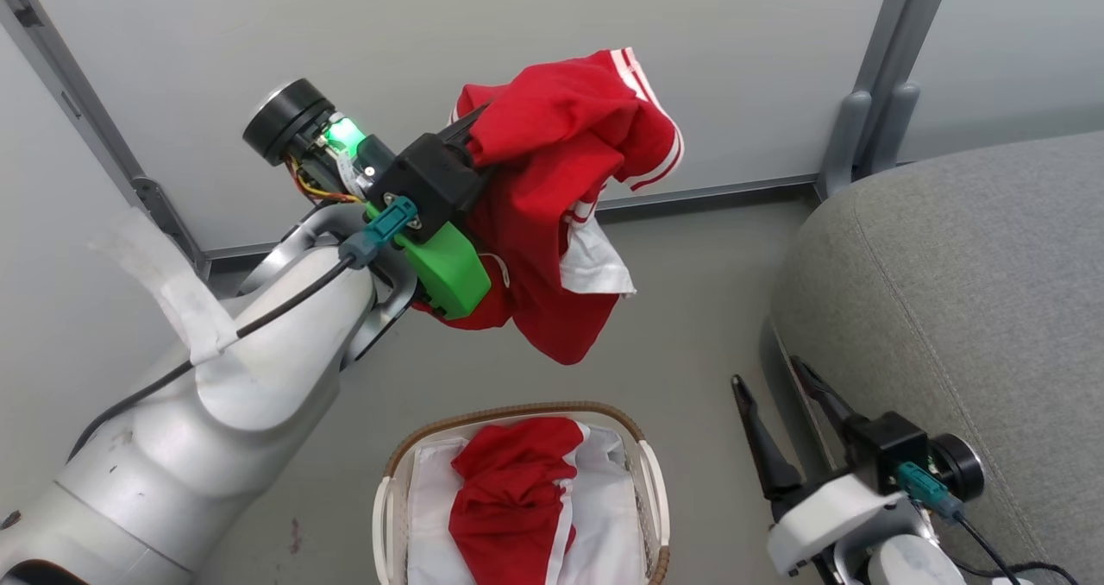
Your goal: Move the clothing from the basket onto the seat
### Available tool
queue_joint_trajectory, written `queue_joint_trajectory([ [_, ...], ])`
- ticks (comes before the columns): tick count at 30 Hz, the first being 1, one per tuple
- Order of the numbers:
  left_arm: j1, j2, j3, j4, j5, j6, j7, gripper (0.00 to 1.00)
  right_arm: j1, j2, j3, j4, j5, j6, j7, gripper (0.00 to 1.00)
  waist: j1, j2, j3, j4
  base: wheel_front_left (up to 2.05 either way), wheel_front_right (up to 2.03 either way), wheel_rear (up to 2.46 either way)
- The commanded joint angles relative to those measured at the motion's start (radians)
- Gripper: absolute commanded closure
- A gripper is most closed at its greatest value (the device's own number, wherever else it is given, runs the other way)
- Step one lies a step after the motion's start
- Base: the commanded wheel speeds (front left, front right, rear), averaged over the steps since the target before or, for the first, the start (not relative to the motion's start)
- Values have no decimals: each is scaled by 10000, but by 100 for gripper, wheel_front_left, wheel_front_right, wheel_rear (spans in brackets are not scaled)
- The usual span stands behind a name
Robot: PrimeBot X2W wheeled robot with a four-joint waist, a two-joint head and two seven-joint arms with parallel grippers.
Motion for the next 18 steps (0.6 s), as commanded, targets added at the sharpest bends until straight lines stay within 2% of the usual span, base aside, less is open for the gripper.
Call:
queue_joint_trajectory([
  [1, -233, -54, -21, -26, -69, -24, 53, 100, -230, -38, 205, -41, -40, -7, -21, 0, 1, 0, -59, 72, 0, 0, 0],
  [8, -570, -447, -322, 28, -225, -25, 135, 100, -1293, -44, 1702, -86, -166, -7, -20, 0, 1, 0, -173, 274, 0, 0, 0],
  [18, -747, -770, -1059, -233, -475, -5, 236, 100, -2458, -38, 2640, 189, -373, -7, -20, 0, 1, 0, -247, 596, 0, 0, 0],
])
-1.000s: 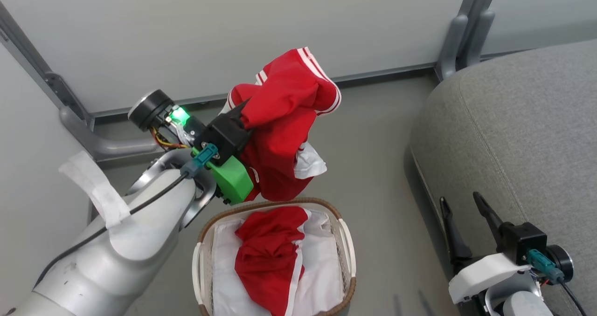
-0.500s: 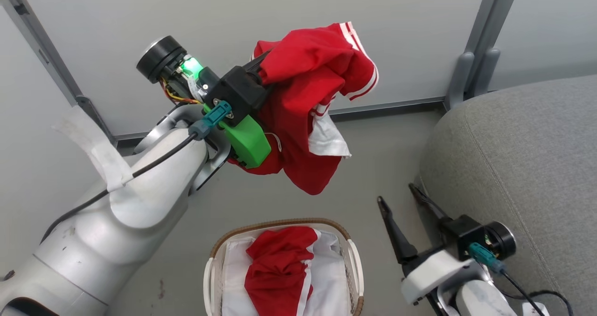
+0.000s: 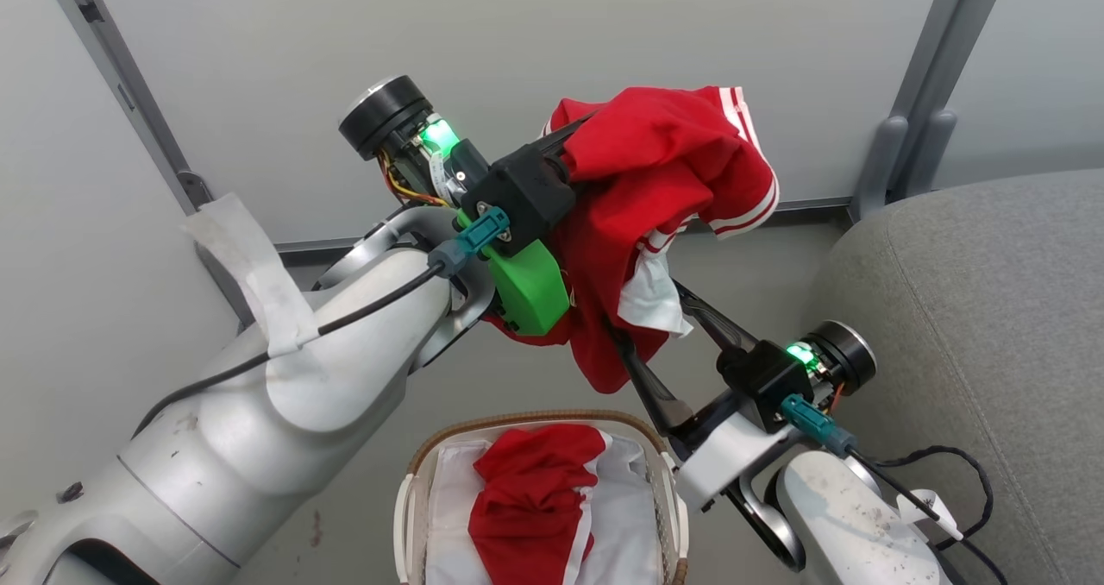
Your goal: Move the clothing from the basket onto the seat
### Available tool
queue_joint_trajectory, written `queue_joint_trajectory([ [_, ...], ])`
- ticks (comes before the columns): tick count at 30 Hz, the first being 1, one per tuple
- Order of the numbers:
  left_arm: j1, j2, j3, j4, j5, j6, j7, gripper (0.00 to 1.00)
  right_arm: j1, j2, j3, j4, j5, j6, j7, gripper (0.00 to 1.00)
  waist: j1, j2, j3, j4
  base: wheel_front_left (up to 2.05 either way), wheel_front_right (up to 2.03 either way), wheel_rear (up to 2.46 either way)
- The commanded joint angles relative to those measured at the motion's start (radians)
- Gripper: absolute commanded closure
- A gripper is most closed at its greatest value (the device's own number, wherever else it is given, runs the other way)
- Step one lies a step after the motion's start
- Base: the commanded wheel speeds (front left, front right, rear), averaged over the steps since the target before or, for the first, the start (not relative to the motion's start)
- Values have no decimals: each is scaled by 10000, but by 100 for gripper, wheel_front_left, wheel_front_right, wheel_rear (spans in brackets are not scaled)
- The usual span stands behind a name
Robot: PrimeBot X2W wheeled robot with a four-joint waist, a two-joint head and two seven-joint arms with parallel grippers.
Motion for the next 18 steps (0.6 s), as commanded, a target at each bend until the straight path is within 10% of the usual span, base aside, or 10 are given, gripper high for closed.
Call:
queue_joint_trajectory([
  [1, -165, -62, -57, -90, -109, 22, -9, 100, -167, -36, 83, 75, -69, -7, -18, 0, 1, 0, -20, 68, 0, 0, 0],
  [12, 217, -116, -140, -227, -510, 48, -19, 100, -1022, -35, 422, 192, 115, -7, -18, 0, 1, 0, -2, 189, 0, 0, 0],
  [14, 283, -100, -108, -170, -610, 78, -67, 100, -1145, -38, 543, 414, 167, -7, -16, 65, 1, 0, 2, 197, 0, 0, 0],
  [16, 368, -83, -52, -118, -736, 91, -114, 100, -1254, -37, 607, 578, 227, -7, -16, 100, 1, 0, 17, 202, 0, 0, 0],
  [18, 488, -61, -20, -60, -814, 116, -181, 100, -1302, -37, 608, 631, 297, -7, -16, 100, 1, 0, 33, 198, 0, 0, 0],
])
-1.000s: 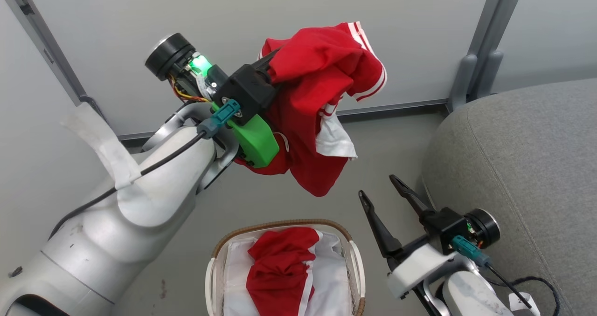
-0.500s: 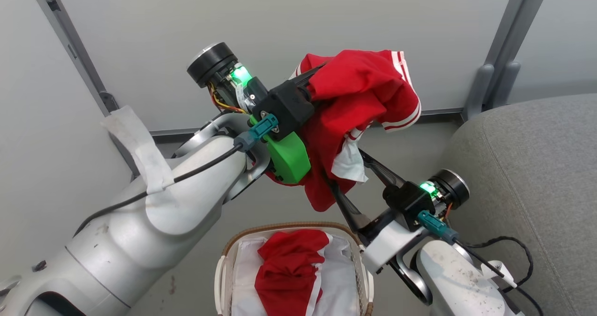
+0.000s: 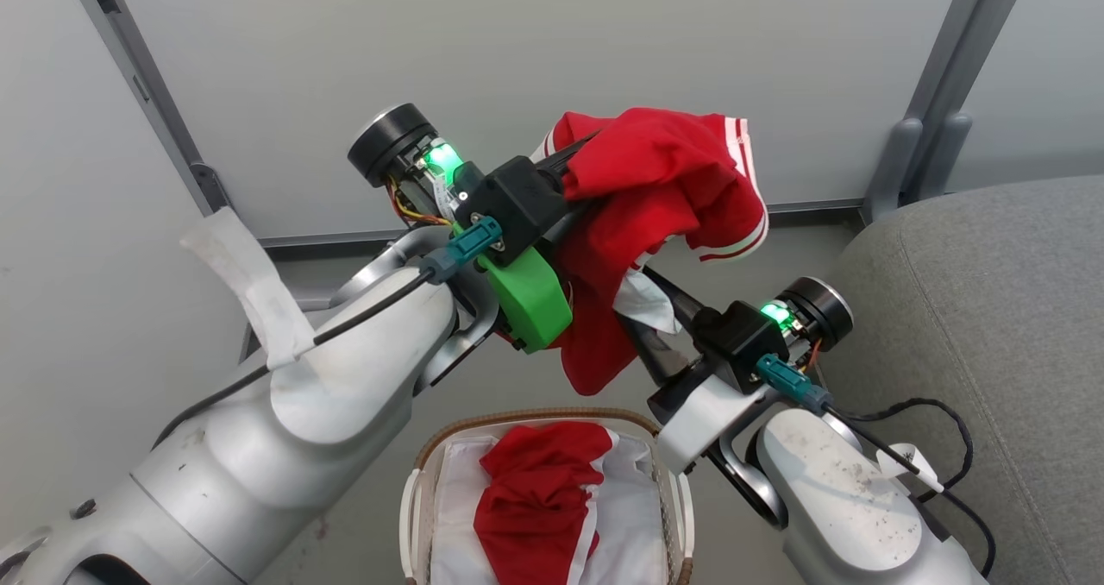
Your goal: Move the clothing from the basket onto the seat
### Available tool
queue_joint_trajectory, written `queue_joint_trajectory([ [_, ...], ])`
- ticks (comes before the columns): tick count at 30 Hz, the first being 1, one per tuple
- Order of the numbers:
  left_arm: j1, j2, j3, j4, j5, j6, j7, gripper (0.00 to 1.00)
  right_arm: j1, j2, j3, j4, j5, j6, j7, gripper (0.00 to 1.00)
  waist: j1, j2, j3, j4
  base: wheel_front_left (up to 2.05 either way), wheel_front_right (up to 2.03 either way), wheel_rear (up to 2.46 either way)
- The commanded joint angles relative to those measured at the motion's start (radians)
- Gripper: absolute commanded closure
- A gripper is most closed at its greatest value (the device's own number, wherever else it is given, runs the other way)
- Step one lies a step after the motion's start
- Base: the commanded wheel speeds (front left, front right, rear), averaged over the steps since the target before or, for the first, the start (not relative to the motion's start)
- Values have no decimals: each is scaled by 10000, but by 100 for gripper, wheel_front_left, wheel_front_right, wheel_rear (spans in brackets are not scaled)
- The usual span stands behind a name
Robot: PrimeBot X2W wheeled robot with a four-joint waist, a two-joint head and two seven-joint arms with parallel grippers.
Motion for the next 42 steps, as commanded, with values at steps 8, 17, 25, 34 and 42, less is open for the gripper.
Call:
queue_joint_trajectory([
  [8, 780, 137, 342, 425, -506, 287, -405, 85, -52, -39, -256, 41, 203, -7, -14, 100, 1, 0, 75, -104, 0, 0, 0],
  [17, 1997, -132, 994, 876, -992, 672, -766, 0, -60, -35, -1009, -28, 94, -7, -14, 100, 1, 0, 181, -209, 0, 0, 0],
  [25, 3693, -530, 2042, 800, -897, 590, -779, 0, 186, -37, -1810, -110, -182, -7, -16, 100, 1, 0, 284, -317, 0, 0, 0],
  [34, 5614, -1033, 3236, 762, -218, 267, -772, 0, 612, -36, -2535, -211, -372, -7, -16, 100, 1, 0, 408, -451, 0, 0, 0],
  [42, 6356, -1471, 3822, 765, 447, 46, -771, 0, 787, -37, -2994, -213, -475, -7, -16, 100, 1, 0, 494, -494, 0, 0, 0],
])
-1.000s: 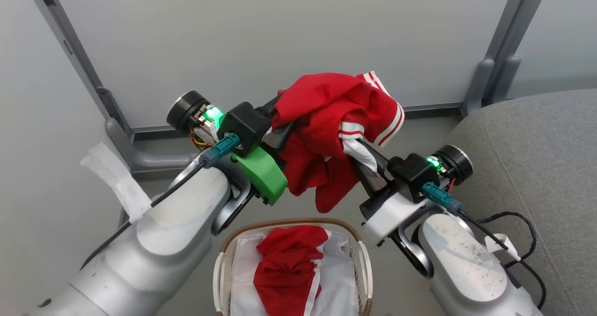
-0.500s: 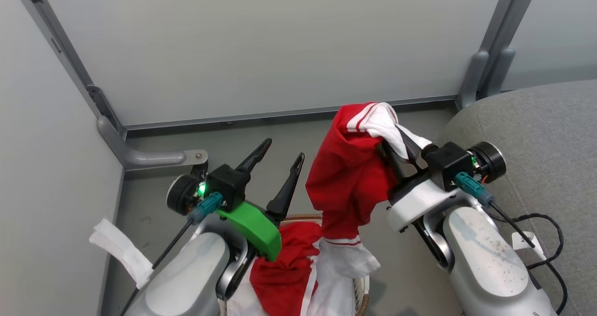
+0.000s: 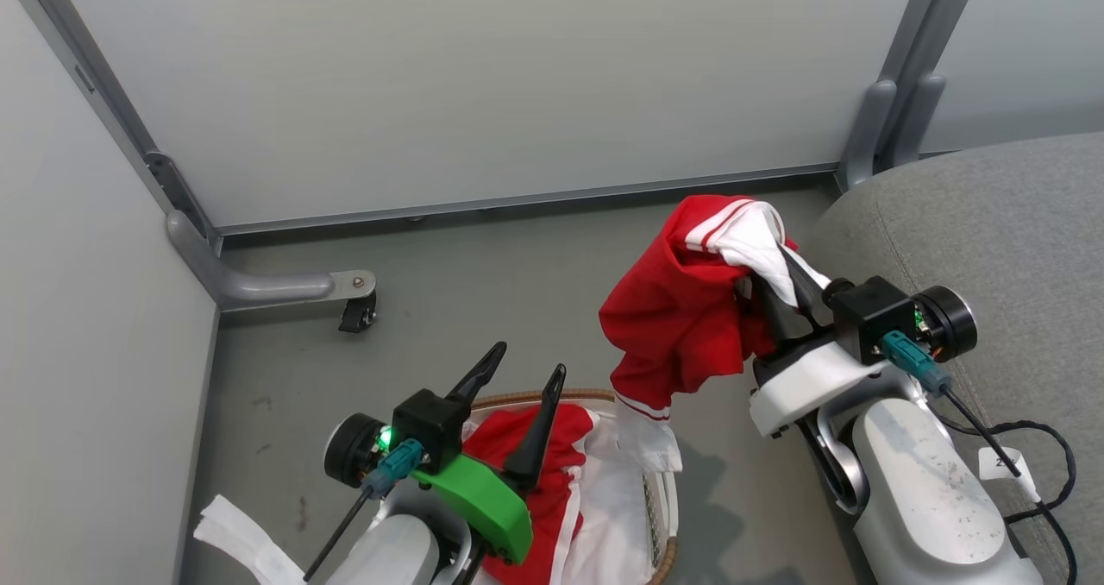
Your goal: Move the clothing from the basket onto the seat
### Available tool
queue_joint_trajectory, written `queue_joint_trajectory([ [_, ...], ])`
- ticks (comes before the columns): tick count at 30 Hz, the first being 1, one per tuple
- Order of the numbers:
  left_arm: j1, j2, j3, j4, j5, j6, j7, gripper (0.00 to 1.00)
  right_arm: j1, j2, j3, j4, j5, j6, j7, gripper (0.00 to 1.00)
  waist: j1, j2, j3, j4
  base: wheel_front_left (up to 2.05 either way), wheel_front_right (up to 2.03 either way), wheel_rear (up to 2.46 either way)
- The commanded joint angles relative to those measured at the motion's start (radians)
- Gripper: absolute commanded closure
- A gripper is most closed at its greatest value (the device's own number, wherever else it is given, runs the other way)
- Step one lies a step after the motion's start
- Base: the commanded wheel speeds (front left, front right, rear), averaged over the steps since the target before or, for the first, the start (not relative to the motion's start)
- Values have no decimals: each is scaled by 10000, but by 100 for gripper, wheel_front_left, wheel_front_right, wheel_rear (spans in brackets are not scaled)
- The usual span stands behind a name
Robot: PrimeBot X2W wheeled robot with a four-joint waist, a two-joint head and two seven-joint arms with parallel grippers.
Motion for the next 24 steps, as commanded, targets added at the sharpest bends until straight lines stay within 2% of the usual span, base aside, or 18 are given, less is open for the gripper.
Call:
queue_joint_trajectory([
  [1, 186, -58, 89, -3, 124, -62, -8, 0, 65, -35, -86, -19, -40, -7, -18, 100, 0, -1, 16, -27, 0, 0, 0],
  [9, 373, -329, 219, -117, 547, -152, -9, 0, -23, -37, -563, -152, -270, -7, -16, 100, 0, -1, 181, -717, 0, 0, 0],
  [24, -76, -450, -19, -411, 955, -161, -9, 0, -98, -28, -1138, -318, -458, -10, -17, 100, 0, -1, 1025, -3984, 0, 0, 0],
])
